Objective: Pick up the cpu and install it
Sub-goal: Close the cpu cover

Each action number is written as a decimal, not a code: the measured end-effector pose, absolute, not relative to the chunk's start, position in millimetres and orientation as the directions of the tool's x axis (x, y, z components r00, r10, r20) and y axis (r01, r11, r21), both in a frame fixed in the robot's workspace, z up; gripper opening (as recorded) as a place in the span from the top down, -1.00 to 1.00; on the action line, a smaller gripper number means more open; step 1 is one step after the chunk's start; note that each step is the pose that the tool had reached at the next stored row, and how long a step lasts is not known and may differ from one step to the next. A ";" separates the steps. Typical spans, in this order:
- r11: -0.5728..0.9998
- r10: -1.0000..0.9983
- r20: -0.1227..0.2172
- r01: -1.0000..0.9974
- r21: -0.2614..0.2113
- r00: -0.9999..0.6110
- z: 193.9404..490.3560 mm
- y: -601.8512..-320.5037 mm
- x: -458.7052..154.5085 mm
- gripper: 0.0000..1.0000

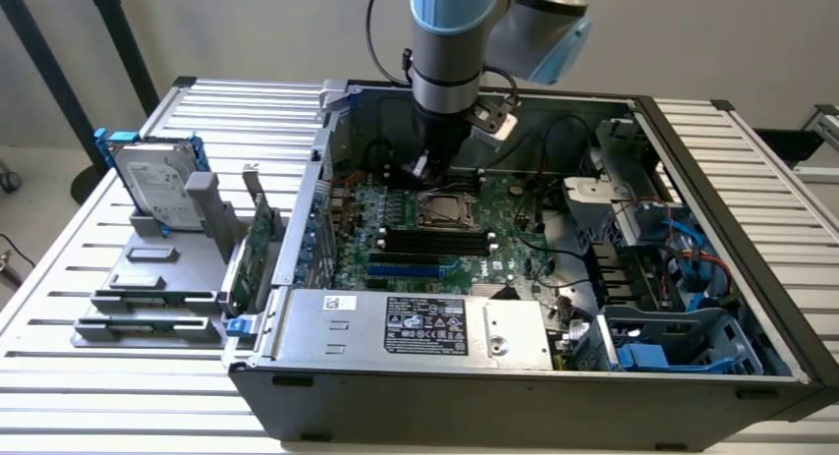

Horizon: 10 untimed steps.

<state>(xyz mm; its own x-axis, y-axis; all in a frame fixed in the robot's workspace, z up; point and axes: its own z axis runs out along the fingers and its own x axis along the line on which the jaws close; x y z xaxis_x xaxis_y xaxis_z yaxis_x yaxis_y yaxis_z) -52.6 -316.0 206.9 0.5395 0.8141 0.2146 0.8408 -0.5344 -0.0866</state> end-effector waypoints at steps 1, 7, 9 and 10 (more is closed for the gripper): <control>-0.536 0.813 0.215 0.840 -0.087 0.541 206.6 -316.0 -52.0 0.79; -0.550 0.805 0.212 0.831 -0.087 0.555 204.9 -316.1 -48.6 0.79; -0.555 0.802 0.211 0.827 -0.086 0.559 204.1 -316.1 -48.2 0.79; -0.558 0.800 0.210 0.826 -0.085 0.562 203.6 -316.1 -48.0 0.79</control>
